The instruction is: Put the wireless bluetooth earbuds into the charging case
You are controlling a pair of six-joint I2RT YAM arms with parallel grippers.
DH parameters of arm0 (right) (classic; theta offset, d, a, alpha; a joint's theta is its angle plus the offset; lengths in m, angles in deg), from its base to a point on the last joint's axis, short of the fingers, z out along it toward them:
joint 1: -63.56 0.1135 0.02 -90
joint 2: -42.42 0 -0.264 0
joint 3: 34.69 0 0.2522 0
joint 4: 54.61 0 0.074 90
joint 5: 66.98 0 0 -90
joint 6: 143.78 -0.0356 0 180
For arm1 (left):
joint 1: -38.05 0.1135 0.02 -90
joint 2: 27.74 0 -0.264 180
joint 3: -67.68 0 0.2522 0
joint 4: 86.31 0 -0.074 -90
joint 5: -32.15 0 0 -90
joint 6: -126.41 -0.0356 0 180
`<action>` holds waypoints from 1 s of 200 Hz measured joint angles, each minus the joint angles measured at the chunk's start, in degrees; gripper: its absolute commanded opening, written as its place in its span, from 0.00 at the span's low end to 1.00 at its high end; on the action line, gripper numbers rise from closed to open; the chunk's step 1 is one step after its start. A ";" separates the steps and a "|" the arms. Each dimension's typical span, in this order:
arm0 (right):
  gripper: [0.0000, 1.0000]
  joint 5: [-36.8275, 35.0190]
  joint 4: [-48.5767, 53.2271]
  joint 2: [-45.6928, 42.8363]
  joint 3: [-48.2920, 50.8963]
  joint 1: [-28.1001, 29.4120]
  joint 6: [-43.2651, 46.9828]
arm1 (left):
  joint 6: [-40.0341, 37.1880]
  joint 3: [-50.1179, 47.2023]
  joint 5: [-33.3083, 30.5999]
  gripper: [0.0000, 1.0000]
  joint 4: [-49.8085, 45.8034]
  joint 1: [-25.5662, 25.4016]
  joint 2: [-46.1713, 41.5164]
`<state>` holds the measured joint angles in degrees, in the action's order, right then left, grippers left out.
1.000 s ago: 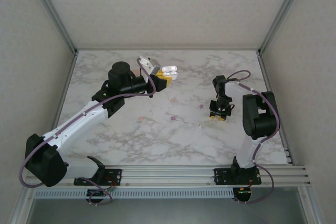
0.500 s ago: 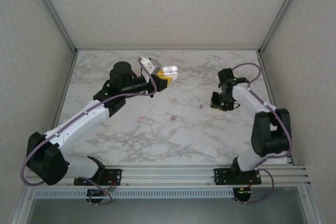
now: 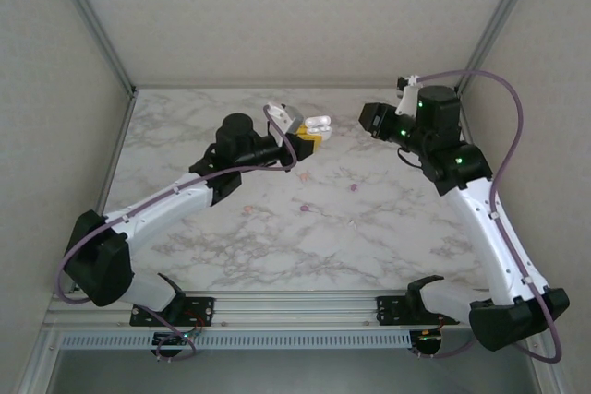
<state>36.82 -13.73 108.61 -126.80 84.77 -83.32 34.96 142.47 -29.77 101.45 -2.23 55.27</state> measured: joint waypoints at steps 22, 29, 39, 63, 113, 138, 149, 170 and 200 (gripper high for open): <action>0.28 1.03 -2.89 -0.44 -0.20 2.64 -1.46 | 0.02 0.00 -1.97 0.19 2.12 -1.44 0.83; 0.28 1.33 -3.43 -0.39 -0.20 3.34 -1.81 | 0.00 0.00 -2.58 0.19 2.86 -1.84 1.03; 0.28 1.60 -4.00 -0.31 -0.20 4.31 -2.10 | -0.02 0.00 -3.50 0.19 3.89 -2.38 1.25; 0.28 2.38 -5.20 0.00 -0.20 6.10 -2.78 | -0.02 0.00 -5.14 0.19 5.90 -3.17 1.44; 0.28 2.86 -6.51 3.02 -0.20 9.05 -2.84 | -0.72 0.02 -6.67 0.19 6.97 -3.78 1.46; 0.28 2.82 -6.75 4.31 -0.20 9.92 -2.69 | -1.36 0.02 -7.10 0.19 6.97 -4.31 1.46; 0.28 2.80 -6.78 4.57 -0.20 10.21 -2.64 | -1.36 0.02 -7.21 0.19 6.97 -4.46 1.46; 0.28 2.75 -6.73 4.98 -0.20 10.62 -2.16 | -1.33 0.04 -7.48 0.19 6.99 -4.63 1.49; 0.28 2.56 -6.78 5.62 -0.20 11.06 -0.83 | -1.29 0.24 -7.82 0.19 6.95 -4.63 1.51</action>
<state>39.38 -20.51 114.23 -126.99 95.83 -84.15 33.67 142.72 -37.59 108.40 -6.86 56.77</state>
